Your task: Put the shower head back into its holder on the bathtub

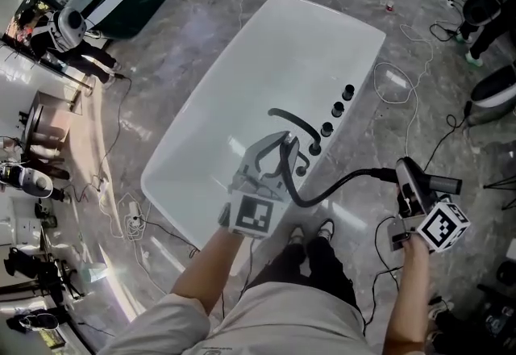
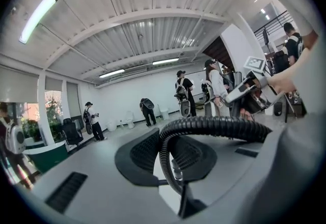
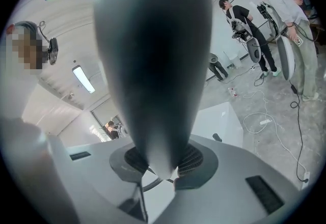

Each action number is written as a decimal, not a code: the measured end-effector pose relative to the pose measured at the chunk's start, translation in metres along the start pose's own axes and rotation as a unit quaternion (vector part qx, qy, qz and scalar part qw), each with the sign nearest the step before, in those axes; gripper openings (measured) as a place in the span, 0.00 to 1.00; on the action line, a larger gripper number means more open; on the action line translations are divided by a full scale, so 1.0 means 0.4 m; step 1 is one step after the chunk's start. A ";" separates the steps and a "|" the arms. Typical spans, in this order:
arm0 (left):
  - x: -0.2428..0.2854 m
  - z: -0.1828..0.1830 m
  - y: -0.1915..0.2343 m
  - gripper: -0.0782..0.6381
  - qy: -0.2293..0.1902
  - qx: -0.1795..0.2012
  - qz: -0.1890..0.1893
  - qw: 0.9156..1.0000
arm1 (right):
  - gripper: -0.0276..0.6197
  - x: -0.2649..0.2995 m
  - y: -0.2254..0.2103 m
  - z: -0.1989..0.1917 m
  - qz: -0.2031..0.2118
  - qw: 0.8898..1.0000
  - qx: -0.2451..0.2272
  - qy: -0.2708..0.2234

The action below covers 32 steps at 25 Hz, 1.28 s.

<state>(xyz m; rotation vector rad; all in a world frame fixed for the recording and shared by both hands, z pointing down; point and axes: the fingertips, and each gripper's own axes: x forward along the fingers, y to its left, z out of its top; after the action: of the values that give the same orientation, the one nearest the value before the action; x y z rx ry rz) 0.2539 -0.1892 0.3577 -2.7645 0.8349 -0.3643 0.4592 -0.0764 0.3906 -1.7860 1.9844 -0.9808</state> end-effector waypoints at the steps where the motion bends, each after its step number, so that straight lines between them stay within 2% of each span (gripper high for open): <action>1: -0.005 -0.035 -0.003 0.18 0.014 -0.009 0.000 1.000 | 0.22 0.003 -0.002 -0.008 -0.001 1.000 -0.002 0.003; 9: 0.004 -0.290 -0.052 0.18 0.098 -0.058 -0.019 0.993 | 0.22 0.008 -0.003 -0.022 -0.013 1.000 -0.015 0.007; 17: 0.054 -0.586 -0.145 0.18 0.188 -0.106 -0.050 0.975 | 0.22 0.014 -0.025 0.020 -0.010 1.000 -0.023 -0.011; 25: 0.154 -0.828 -0.264 0.18 0.240 -0.132 -0.072 0.959 | 0.22 0.071 -0.064 -0.007 0.018 0.999 -0.034 -0.011; 32: 0.193 -0.971 -0.318 0.18 0.266 -0.146 -0.078 0.950 | 0.22 0.089 -0.086 -0.022 0.034 0.999 -0.031 -0.011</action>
<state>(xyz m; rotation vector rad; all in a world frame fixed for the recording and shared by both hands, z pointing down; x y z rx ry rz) 0.2643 -0.1866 0.7737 -3.0591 0.8335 -1.1403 0.4731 -0.1077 0.4272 -1.7408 2.0689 -0.8843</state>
